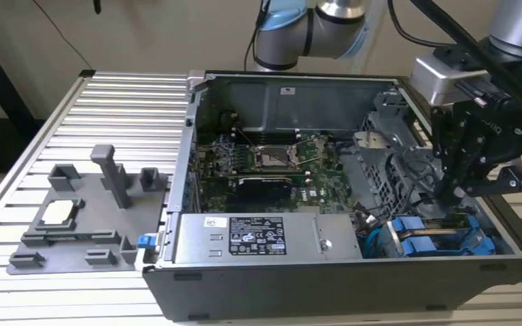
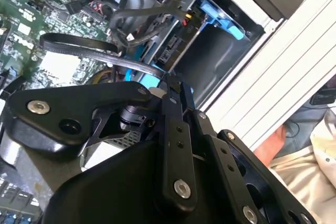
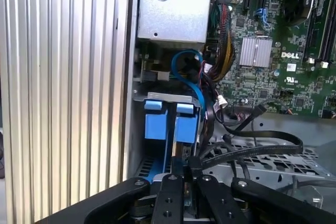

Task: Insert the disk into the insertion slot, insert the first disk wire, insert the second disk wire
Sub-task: 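Insert the second disk wire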

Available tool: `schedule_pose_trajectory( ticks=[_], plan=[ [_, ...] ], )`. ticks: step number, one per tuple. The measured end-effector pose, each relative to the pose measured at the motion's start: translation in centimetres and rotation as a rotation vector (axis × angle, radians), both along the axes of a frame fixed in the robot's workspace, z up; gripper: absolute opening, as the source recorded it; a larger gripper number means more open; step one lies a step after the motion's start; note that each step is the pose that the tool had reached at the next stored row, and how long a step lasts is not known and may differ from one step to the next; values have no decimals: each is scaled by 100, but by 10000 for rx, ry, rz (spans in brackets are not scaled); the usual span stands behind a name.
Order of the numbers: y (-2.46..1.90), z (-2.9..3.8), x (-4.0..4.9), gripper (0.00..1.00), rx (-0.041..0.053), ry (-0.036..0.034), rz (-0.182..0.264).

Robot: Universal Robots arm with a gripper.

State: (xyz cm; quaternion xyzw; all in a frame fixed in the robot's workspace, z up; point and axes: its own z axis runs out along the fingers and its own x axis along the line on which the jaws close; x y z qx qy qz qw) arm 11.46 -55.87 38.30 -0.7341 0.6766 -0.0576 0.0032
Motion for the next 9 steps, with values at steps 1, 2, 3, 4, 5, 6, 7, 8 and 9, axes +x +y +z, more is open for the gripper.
schedule_pose_trajectory(
  ticks=[1, 2, 3, 4, 5, 6, 7, 8, 9],
  plan=[
    [-27, -1, 2, 16, 2, 9, 0],
    [-42, -1, 1, 16, 0, 11, -1],
    [-48, 0, 1, 16, 0, 12, -2],
    [-48, -1, 1, 16, 1, 12, -2],
    [-48, -1, 2, 16, 4, 12, -2],
    [-48, 0, 2, 16, 39, 13, -3],
    [-48, 0, 2, 16, 187, 12, -8],
    [-48, 0, 2, 16, 364, 10, -14],
    [-48, -1, 2, 16, 552, 9, -23]
  ],
)
